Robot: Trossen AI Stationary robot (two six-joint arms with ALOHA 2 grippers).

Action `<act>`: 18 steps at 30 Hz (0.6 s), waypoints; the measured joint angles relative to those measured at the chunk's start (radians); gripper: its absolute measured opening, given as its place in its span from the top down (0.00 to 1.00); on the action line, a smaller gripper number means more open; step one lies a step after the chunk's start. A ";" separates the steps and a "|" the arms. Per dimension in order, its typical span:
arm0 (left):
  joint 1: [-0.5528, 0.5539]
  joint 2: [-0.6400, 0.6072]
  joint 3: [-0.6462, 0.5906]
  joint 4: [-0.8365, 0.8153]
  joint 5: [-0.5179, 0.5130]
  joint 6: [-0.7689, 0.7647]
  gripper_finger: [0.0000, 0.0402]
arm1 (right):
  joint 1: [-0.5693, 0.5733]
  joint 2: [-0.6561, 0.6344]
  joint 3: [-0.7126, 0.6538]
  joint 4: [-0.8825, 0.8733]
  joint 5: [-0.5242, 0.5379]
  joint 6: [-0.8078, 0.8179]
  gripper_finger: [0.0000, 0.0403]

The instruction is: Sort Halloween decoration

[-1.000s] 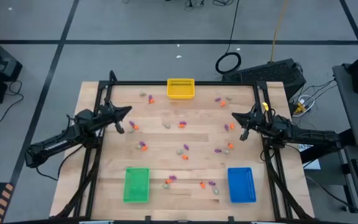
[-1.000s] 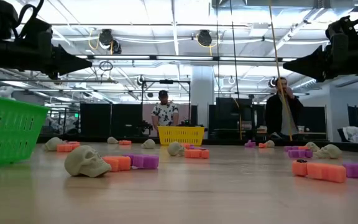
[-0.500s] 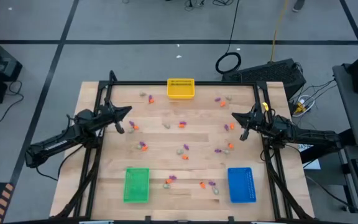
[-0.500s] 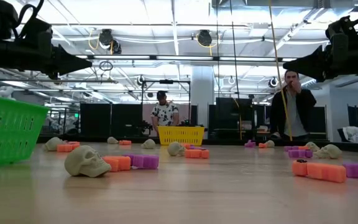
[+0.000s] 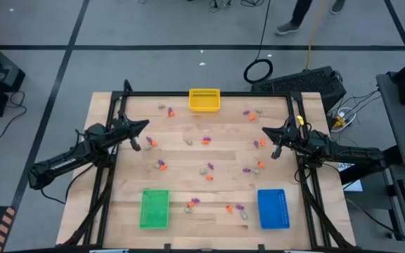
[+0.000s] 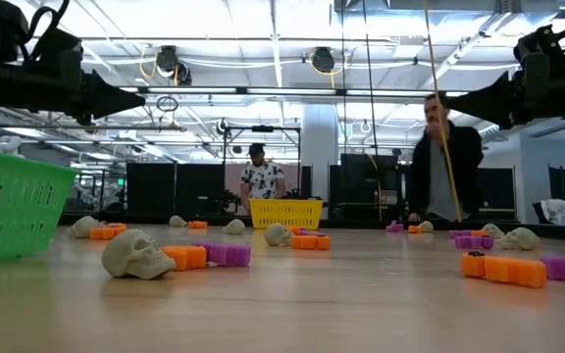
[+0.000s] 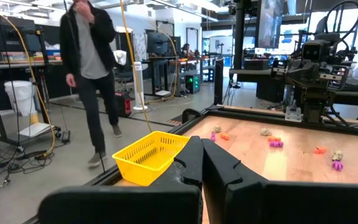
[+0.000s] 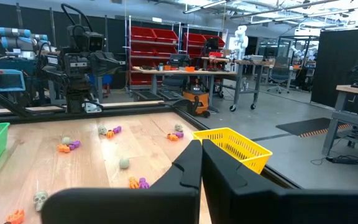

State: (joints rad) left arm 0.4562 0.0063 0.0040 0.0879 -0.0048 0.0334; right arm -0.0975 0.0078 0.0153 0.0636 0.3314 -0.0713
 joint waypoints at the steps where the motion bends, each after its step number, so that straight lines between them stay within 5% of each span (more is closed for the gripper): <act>1: 0.000 0.000 0.000 0.000 0.000 0.000 1.00 | 0.000 0.000 0.000 0.000 0.000 0.000 1.00; 18: 0.000 0.000 0.000 0.000 0.000 0.000 1.00 | 0.000 0.000 0.000 0.042 0.001 0.000 1.00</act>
State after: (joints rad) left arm 0.4564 0.0061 0.0040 0.0878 -0.0048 0.0334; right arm -0.0971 0.0077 0.0151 0.1056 0.3325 -0.0713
